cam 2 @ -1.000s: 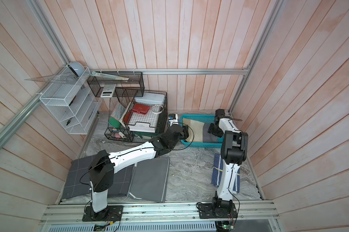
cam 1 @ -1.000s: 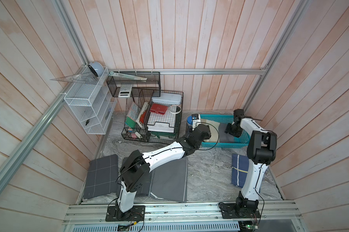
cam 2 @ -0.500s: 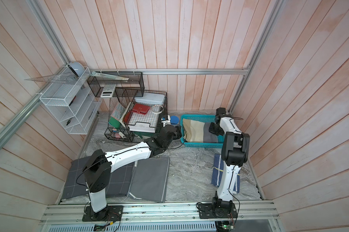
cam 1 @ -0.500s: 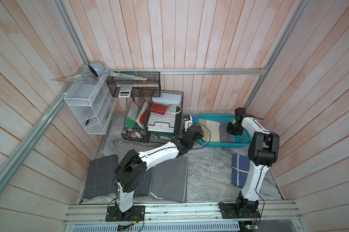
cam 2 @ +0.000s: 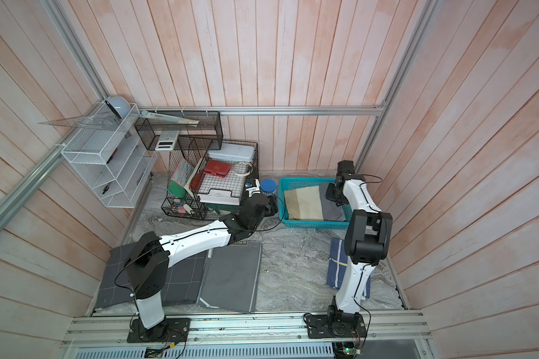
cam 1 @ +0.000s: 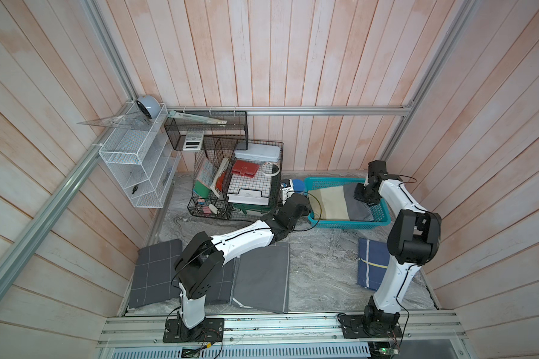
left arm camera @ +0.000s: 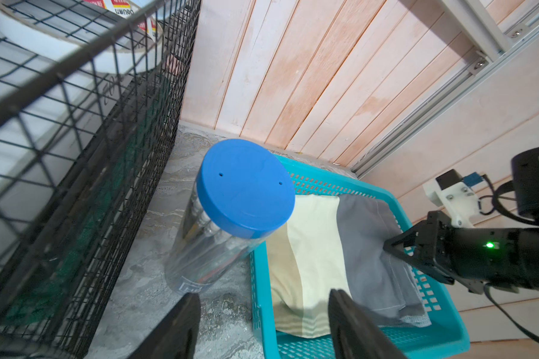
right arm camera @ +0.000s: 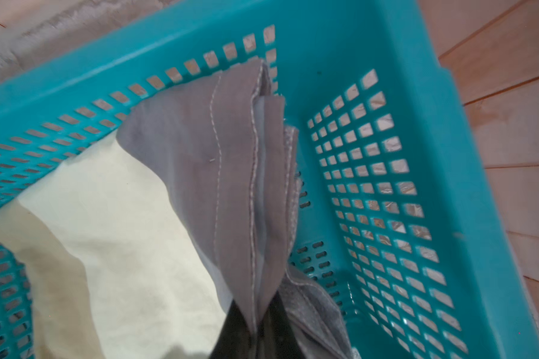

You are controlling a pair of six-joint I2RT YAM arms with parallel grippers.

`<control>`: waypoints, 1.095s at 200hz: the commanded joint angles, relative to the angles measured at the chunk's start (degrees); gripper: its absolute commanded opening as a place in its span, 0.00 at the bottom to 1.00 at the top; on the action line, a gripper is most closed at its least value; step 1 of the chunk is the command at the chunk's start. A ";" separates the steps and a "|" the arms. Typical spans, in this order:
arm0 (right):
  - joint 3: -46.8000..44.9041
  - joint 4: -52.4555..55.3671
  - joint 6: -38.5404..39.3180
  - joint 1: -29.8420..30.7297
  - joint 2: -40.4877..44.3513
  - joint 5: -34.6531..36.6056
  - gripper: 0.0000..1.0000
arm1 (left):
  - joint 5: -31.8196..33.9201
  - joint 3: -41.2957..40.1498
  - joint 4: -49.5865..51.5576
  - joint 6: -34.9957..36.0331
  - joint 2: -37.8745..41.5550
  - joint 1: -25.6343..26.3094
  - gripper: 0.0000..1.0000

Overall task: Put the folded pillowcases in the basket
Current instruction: Place the pillowcase in the basket.

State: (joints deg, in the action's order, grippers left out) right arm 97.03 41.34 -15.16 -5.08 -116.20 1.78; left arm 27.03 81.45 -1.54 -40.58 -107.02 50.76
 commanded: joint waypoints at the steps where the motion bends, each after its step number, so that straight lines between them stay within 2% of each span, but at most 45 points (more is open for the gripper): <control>1: 2.58 5.04 -0.66 -0.15 -3.49 0.46 0.00 | 0.66 -0.77 -1.10 -0.20 2.13 -0.32 0.71; 37: 6.95 10.11 -1.06 -0.13 -5.85 2.74 0.04 | 0.66 -1.03 -1.18 -0.38 2.20 -0.40 0.71; 76: 4.69 6.42 -0.42 0.27 -1.66 2.03 0.43 | 0.31 -1.07 -0.80 -0.38 2.63 -0.41 0.71; 103: 1.53 4.20 -0.33 2.07 1.53 4.34 0.57 | 0.04 -1.94 0.42 0.39 4.57 -0.40 0.73; 149: -8.17 -3.91 -0.99 4.54 9.43 8.76 0.59 | -0.14 -7.46 0.84 0.59 11.00 -0.43 0.76; 180: -14.26 -11.57 -2.31 5.08 11.53 4.28 0.59 | -0.22 -10.43 1.52 0.63 14.20 -0.36 0.77; 193: -13.88 -9.64 -3.97 5.05 11.36 4.22 0.59 | -0.18 -11.70 2.04 0.68 15.97 -0.31 0.77; 219: -13.08 -2.50 -2.46 5.63 12.98 -1.05 0.61 | 0.80 -16.09 2.89 0.68 21.43 -0.09 0.84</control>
State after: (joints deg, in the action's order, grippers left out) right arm 83.77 34.92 -17.12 -0.03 -105.12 4.99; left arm 27.03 68.88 -0.51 -40.40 -90.67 50.63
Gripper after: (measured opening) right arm 0.598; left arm 0.810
